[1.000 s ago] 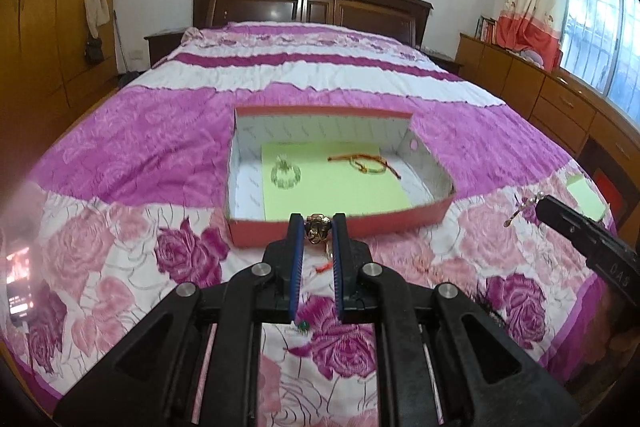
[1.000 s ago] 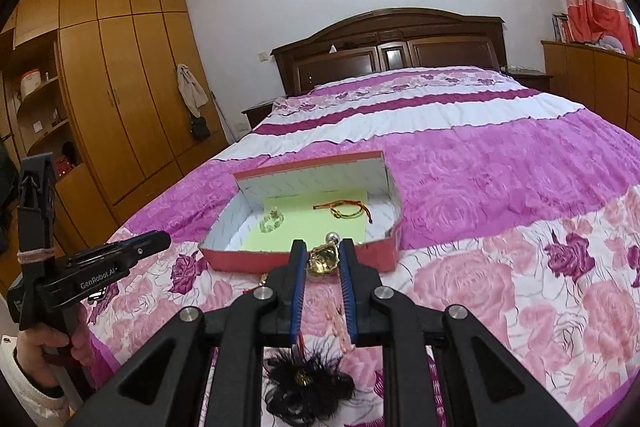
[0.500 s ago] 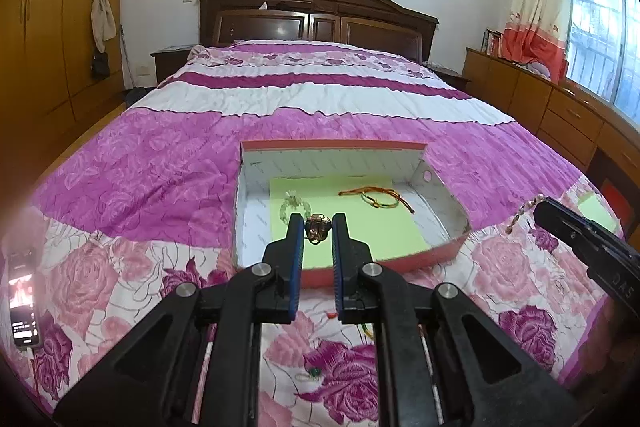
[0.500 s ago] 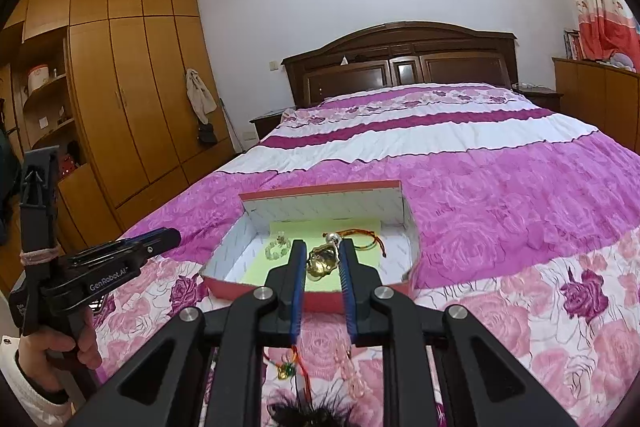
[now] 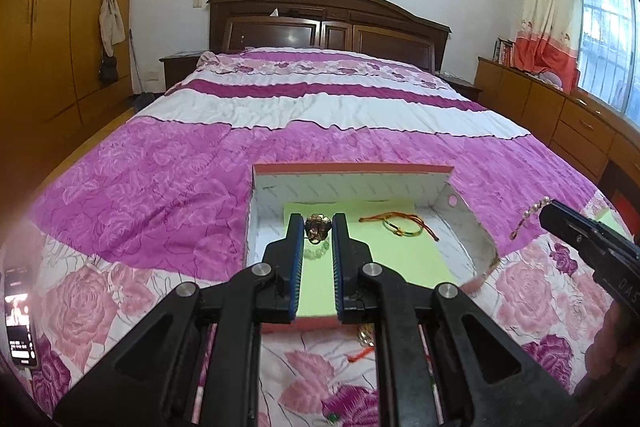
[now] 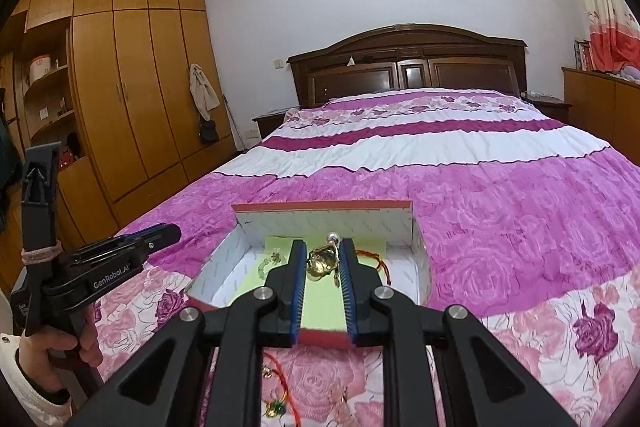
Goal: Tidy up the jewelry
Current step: 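Carry both charms up and over into the pink box, then open the left tool over the green card while the right tool releases the bell pendant, then move both tools back out of the box toward the remaining jewelry, then grasp the rainbow string bracelet with the left tool while the right tool approaches the pink crystal clip, then close the right tool on the pink crystal clip, then carry the rainbow bracelet and pink clip with both tools into the pink box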
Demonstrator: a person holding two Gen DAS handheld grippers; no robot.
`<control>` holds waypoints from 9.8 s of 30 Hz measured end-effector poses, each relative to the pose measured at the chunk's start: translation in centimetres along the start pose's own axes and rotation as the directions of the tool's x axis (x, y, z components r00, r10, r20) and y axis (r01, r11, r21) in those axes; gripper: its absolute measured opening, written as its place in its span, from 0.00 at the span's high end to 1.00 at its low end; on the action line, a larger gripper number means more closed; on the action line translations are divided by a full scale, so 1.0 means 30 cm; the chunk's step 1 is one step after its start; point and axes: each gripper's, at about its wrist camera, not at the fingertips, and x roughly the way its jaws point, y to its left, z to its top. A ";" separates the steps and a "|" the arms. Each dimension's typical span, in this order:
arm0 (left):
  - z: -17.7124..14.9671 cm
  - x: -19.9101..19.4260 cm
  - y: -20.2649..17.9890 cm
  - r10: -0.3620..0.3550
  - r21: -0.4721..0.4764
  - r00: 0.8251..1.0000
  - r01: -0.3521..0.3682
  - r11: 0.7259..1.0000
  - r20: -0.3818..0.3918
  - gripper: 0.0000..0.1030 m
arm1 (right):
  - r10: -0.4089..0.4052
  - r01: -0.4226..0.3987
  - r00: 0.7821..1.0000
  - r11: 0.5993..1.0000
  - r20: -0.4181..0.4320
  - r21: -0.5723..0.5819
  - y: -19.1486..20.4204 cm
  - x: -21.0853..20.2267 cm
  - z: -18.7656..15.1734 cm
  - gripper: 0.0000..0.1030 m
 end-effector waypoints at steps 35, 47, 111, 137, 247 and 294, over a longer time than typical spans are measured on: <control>-0.092 0.399 0.034 0.045 -0.019 0.970 -0.051 0.999 -0.238 0.95 | -0.164 0.182 0.943 0.983 -0.289 0.036 -0.207 0.483 -0.103 0.82; -0.092 0.407 0.033 0.084 0.008 0.970 -0.084 0.996 -0.229 0.91 | -0.167 0.186 0.945 0.982 -0.281 0.042 -0.209 0.485 -0.105 0.77; -0.215 0.045 -0.087 -0.095 -0.021 0.936 0.094 0.995 -0.338 0.78 | -0.075 0.118 0.961 0.982 -0.268 0.147 -0.146 -0.069 -0.232 0.65; -0.344 0.185 -0.189 -0.116 -0.001 0.864 0.132 0.991 -0.490 0.81 | -0.041 0.109 0.951 0.972 -0.308 0.209 -0.211 -0.043 -0.314 0.65; -0.045 -0.053 -0.042 -0.060 -0.005 0.992 0.060 0.998 -0.111 1.00 | 0.063 -0.055 0.991 0.996 -0.116 0.072 -0.021 -0.039 -0.078 0.89; -0.104 0.450 0.002 0.038 0.003 0.958 -0.039 0.999 -0.283 1.00 | -0.112 0.147 0.917 0.987 -0.383 0.065 -0.169 0.579 -0.109 0.89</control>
